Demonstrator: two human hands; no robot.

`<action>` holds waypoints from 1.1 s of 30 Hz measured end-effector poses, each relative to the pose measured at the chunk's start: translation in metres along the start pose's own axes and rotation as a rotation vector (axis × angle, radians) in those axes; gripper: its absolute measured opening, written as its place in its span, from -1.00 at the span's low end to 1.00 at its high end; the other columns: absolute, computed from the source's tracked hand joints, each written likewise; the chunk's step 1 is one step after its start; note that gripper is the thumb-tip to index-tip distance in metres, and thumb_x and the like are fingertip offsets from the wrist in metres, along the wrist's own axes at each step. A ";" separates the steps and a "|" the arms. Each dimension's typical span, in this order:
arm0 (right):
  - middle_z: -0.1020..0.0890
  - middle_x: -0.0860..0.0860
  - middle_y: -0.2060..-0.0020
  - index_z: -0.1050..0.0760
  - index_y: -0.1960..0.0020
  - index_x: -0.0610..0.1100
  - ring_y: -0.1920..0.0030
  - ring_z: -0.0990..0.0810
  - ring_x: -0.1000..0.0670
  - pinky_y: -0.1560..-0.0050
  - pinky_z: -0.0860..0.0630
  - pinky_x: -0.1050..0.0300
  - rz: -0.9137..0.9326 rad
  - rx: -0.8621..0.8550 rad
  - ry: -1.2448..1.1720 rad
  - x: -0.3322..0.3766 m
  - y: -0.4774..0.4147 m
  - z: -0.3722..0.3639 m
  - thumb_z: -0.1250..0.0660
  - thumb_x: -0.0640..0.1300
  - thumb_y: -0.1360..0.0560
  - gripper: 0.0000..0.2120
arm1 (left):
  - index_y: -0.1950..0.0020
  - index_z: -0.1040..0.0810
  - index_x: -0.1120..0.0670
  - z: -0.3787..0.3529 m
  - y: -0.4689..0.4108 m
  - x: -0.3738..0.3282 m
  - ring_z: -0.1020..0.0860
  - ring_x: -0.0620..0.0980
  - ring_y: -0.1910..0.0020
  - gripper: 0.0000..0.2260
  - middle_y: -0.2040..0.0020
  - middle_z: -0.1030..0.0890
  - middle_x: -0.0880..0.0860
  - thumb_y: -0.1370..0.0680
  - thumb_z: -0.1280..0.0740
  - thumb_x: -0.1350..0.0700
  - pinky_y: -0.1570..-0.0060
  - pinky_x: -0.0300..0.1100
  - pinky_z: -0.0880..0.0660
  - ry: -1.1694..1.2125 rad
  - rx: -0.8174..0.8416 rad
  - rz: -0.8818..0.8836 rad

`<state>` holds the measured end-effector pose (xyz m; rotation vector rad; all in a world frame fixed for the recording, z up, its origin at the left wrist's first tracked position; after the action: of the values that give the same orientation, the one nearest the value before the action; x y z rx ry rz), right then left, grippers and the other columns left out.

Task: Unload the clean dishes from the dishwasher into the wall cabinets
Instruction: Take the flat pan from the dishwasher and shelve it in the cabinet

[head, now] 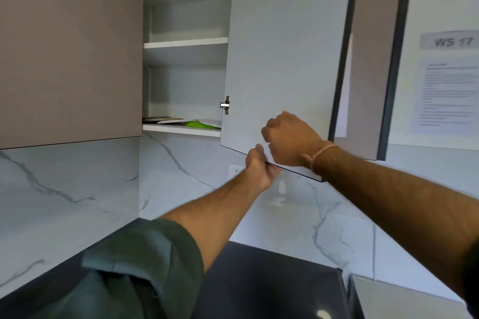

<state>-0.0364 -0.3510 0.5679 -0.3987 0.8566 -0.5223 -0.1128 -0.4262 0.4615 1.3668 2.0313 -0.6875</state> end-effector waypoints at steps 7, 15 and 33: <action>-0.51 -0.17 -0.29 -0.57 -0.10 -0.17 -0.39 -0.37 -0.21 -0.48 -0.10 -0.23 -0.009 -0.238 0.129 -0.024 0.066 0.048 -0.27 -0.08 -0.53 -0.77 | -0.17 -0.58 0.12 -0.001 0.043 -0.002 -0.66 0.15 0.00 -0.78 -0.05 -0.68 0.16 -0.62 -0.19 0.16 0.11 0.08 -0.65 0.084 -0.134 -0.044; -0.24 -0.17 -0.51 -0.45 -0.30 -0.13 -0.52 -0.15 -0.21 -0.45 -0.20 -0.19 0.210 -0.495 -0.168 0.074 0.015 0.110 -0.21 0.21 -0.54 -0.49 | 0.08 -0.54 0.13 0.070 0.090 -0.068 -0.47 -0.08 0.42 -0.77 0.39 -0.51 0.03 -0.64 -0.17 0.06 0.37 -0.30 -0.46 0.133 -0.069 -0.087; 0.29 -0.05 -0.57 0.13 -0.60 0.06 -0.57 0.24 -0.15 -0.48 -0.18 -0.19 0.285 -0.184 -0.278 0.255 -0.263 0.013 -0.33 -0.06 -0.52 -0.16 | -0.53 -0.27 0.02 0.244 0.030 -0.222 -0.67 0.27 0.00 -0.26 -0.21 -0.57 0.32 -0.53 0.00 -0.45 0.08 0.14 -0.62 0.410 -0.110 -0.335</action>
<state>0.0414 -0.7093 0.5598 -0.4947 0.6783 -0.1194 0.0268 -0.7259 0.4485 1.1865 2.6211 -0.4471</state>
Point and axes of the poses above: each hand's wrist, its own y-axis away from the middle knuckle, its own z-axis out of the back of the hand, x = y × z, the point moved 7 cm from there along -y, towards the middle knuckle
